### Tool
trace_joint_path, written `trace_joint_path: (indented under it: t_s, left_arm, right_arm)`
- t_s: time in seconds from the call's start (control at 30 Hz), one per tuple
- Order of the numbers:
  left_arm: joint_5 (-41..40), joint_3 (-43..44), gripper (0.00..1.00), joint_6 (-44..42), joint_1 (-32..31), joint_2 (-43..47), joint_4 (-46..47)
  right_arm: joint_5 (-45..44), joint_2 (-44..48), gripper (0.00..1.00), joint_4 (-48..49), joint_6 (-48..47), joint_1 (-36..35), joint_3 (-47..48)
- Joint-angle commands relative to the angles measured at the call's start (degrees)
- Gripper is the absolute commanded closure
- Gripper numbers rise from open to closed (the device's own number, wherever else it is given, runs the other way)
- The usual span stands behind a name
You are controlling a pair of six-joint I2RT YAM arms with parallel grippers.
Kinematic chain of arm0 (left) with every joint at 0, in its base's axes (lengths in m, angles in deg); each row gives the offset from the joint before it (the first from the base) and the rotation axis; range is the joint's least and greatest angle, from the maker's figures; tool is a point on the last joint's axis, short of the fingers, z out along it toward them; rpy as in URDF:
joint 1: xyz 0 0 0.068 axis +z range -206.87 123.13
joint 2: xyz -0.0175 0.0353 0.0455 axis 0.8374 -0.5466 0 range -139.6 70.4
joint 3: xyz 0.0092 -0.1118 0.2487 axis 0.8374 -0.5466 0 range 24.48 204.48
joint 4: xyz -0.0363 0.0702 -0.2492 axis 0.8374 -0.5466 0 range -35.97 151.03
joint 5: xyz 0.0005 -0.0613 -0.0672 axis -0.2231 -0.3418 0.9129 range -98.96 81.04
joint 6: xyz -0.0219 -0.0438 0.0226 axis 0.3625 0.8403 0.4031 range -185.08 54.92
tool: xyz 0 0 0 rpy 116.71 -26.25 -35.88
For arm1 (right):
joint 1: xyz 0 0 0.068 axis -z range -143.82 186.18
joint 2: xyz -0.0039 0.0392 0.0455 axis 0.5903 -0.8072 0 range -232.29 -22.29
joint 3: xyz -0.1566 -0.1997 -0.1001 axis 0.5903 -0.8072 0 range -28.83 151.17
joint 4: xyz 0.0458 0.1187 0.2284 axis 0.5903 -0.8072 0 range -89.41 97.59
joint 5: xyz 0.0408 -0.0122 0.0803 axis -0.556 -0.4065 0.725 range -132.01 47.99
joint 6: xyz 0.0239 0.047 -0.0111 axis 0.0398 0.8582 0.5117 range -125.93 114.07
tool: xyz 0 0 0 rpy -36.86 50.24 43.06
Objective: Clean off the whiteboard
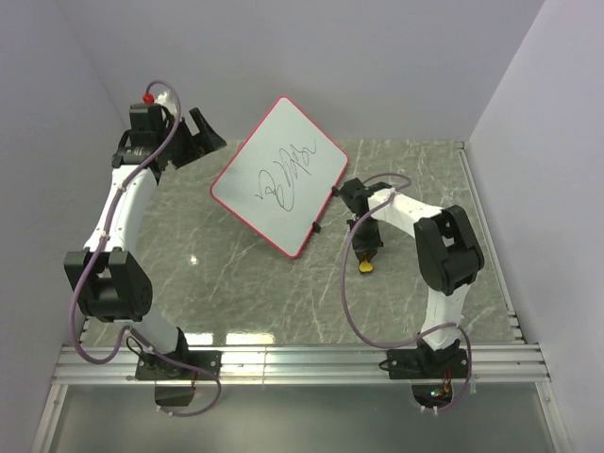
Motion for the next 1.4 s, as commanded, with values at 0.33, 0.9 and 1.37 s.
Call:
trace_joint_path:
  t_s: [0.33,0.9,1.37]
  left_arm:
    - [12.18,17.38,0.01,-2.78,-0.43,-15.11,6.75]
    - [16.86,28.50,0.01,-6.48,-4.73,-33.23,0.07]
    - [17.57,13.21,0.23,-7.18,-8.95,-25.16,-0.56]
  right_arm:
    - [16.18,13.80,1.00,0.35,3.63,-0.70,4.64]
    - [15.74,12.84,1.00,-2.91,2.31,-0.70,11.23]
    - [22.32,4.14,1.00,-1.68,4.86,-0.70,28.88]
